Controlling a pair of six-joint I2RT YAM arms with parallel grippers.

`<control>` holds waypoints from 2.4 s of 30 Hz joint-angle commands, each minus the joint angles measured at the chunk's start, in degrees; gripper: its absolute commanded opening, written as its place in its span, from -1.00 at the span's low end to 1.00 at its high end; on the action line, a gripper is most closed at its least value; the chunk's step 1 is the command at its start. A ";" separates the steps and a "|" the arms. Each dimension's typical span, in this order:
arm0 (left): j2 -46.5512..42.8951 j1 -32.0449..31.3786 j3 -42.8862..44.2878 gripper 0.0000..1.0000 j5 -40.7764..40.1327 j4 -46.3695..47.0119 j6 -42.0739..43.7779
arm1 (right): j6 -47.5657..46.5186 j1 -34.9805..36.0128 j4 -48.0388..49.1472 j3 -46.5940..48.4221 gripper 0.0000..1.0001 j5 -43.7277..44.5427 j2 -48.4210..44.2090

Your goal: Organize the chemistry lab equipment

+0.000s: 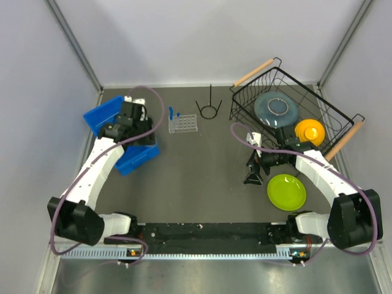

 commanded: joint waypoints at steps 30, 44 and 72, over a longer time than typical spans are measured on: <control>34.76 20.53 16.70 -0.17 -0.96 10.35 8.18 | -1.10 -0.16 0.24 1.09 0.97 -3.47 0.05; 36.43 21.50 17.75 0.39 -1.05 9.12 7.74 | -1.28 -0.16 0.15 1.09 0.97 -3.21 0.06; -9.84 21.76 -7.10 0.95 14.76 18.78 5.64 | -1.11 0.01 -0.03 1.79 0.98 -1.37 0.23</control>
